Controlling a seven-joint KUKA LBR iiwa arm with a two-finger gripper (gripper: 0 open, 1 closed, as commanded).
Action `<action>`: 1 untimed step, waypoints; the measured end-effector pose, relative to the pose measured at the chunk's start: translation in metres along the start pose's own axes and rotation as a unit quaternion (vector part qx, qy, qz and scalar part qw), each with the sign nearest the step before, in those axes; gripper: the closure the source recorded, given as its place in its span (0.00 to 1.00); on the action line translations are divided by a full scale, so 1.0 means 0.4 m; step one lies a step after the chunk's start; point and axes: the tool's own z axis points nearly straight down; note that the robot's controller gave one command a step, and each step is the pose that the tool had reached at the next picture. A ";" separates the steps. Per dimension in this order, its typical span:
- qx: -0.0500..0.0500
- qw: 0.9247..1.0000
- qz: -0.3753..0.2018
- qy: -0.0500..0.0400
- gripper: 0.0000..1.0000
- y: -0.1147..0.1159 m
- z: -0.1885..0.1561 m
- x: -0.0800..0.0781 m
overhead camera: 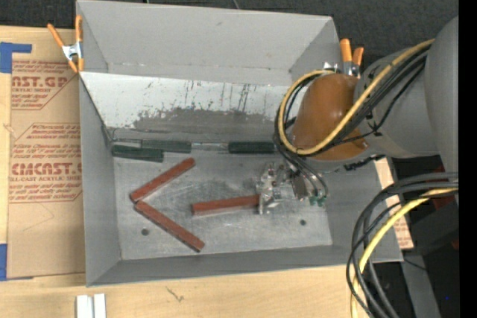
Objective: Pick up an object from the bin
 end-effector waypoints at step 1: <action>0.000 1.000 0.000 0.000 1.00 0.000 0.000 0.000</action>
Offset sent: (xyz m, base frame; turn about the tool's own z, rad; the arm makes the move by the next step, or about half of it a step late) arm 0.0064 0.0097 0.1635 0.0418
